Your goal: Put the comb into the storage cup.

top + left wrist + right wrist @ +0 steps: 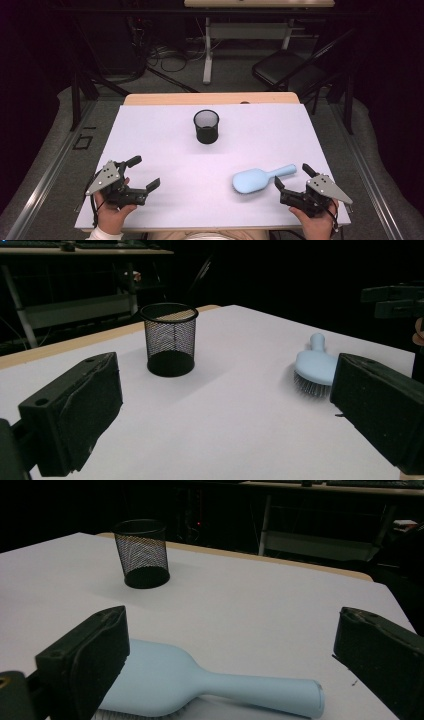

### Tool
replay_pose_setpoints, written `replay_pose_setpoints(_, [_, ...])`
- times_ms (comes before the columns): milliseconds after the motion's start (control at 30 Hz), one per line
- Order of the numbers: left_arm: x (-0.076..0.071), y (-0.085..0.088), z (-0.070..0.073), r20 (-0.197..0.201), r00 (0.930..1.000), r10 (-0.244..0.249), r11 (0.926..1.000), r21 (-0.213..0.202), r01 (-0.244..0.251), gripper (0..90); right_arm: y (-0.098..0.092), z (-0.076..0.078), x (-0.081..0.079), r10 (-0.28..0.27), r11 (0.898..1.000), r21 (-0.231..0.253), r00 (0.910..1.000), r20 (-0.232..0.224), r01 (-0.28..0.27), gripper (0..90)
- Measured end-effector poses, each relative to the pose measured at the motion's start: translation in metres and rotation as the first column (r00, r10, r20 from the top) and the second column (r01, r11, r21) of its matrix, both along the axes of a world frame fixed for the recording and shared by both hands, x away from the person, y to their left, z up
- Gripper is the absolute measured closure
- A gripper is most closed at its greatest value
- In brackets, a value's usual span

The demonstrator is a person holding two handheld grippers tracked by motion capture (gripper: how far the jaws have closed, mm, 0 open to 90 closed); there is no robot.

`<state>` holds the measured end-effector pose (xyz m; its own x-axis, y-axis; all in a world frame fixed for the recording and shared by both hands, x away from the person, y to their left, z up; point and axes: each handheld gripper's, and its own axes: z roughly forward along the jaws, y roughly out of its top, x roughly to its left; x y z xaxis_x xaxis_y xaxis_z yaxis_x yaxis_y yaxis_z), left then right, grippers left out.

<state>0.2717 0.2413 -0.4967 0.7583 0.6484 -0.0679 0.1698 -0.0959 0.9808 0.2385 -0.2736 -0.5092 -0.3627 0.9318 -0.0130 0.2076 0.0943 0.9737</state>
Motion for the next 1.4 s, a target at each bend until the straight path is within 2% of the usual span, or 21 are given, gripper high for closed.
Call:
replay_pose_setpoints(100, [0.002,0.000,0.000,-0.001,1.0000,-0.004,1.0000,0.000,0.004,0.4,-0.001,0.000,0.000,0.000,1.000,-0.004,1.0000,-0.008,0.000,1.3])
replay_pose_setpoints(267, [0.004,-0.001,-0.002,-0.008,1.0000,0.003,0.9999,-0.010,-0.003,0.4,-0.004,0.000,0.004,-0.011,1.000,0.008,0.9986,-0.052,0.011,2.4])
replay_pose_setpoints(500, [0.004,0.000,-0.003,-0.025,0.9997,0.001,1.0000,-0.002,-0.001,0.4,-0.011,0.004,0.006,-0.047,0.999,0.005,0.9976,-0.052,0.047,8.4])
replay_pose_setpoints(633, [0.004,0.002,-0.003,-0.033,0.9995,0.002,1.0000,-0.009,-0.003,0.4,-0.014,0.005,0.009,-0.058,0.998,0.014,0.9967,-0.057,0.058,14.8])
replay_pose_setpoints(700, [0.004,0.001,-0.004,-0.038,0.9993,0.000,0.9999,-0.017,-0.001,0.4,-0.018,0.007,0.013,-0.066,0.998,0.015,0.9948,-0.078,0.068,16.9])
replay_pose_setpoints(733, [0.003,0.002,-0.004,-0.043,0.9991,0.002,1.0000,-0.003,-0.002,0.4,-0.019,0.007,0.014,-0.067,0.998,0.015,0.9939,-0.088,0.069,18.6])
replay_pose_setpoints(833, [0.002,0.003,-0.005,-0.045,0.9990,0.004,1.0000,-0.008,-0.004,0.4,-0.021,0.008,0.018,-0.071,0.997,0.015,0.9937,-0.087,0.073,22.2])
replay_pose_setpoints(1000, [0.002,0.004,-0.005,-0.044,0.9989,0.014,0.9999,-0.008,-0.015,0.4,-0.025,0.007,0.032,-0.061,0.998,-0.004,0.9884,-0.139,0.061,34.2])
replay_pose_setpoints(1067, [0.003,0.005,-0.005,-0.047,0.9988,0.013,0.9999,-0.006,-0.014,0.4,-0.026,0.007,0.034,-0.063,0.998,-0.005,0.9872,-0.147,0.063,34.6])
replay_pose_setpoints(1167, [0.001,0.005,-0.005,-0.038,0.9991,0.018,0.9998,-0.008,-0.018,0.4,-0.025,0.008,0.040,-0.068,0.997,-0.033,0.9874,-0.143,0.064,35.7])
replay_pose_setpoints(1400, [-0.001,0.005,-0.004,-0.036,0.9993,0.005,1.0000,-0.006,-0.005,0.4,-0.022,0.012,0.044,-0.090,0.995,-0.044,0.9843,-0.152,0.084,35.6])
